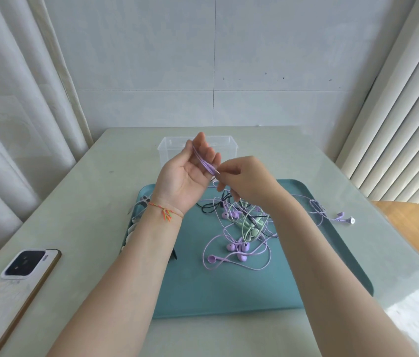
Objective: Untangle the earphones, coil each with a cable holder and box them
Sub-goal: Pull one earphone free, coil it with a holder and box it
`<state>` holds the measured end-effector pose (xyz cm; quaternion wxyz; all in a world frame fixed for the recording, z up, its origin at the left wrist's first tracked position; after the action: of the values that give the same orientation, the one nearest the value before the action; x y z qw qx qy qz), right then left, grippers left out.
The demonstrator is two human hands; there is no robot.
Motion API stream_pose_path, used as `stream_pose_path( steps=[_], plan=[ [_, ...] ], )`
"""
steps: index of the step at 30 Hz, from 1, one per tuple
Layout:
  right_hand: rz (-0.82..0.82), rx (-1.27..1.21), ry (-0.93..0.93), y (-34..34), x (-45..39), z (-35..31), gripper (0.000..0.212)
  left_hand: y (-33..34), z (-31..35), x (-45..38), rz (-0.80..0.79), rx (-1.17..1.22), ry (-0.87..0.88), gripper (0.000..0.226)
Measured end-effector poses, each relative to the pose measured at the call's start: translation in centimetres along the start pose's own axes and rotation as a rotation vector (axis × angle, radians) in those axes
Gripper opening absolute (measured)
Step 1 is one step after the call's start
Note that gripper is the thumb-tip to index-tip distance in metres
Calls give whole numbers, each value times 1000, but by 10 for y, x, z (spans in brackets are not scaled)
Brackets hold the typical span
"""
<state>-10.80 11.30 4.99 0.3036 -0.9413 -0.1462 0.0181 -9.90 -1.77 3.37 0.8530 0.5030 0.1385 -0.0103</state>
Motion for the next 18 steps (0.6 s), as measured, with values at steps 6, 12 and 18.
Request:
stream_pose_path(
  steps=[6,12,18],
  plan=[
    [8,161,37,3,-2,-1,15,-10,5,-3,26,-346,154,29],
    [58,304,-13,-6,6,-9,10,-8,-1,0,-37,-651,199,28],
    [169,211,-58,-24,7,-11,13,-8,-12,3,-233,-986,49,28]
  ],
)
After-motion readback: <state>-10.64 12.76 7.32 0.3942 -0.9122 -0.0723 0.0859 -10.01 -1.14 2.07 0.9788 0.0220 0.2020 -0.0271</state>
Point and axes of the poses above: each hand's wrist, its own x-axis away from the middle knuckle, its own y-axis out of the palm, z = x × y, the point moved 3 cm from there along -x, towards the middle knuckle, and after that the axes turned 14 degrees about y, right-handed, at the moved point
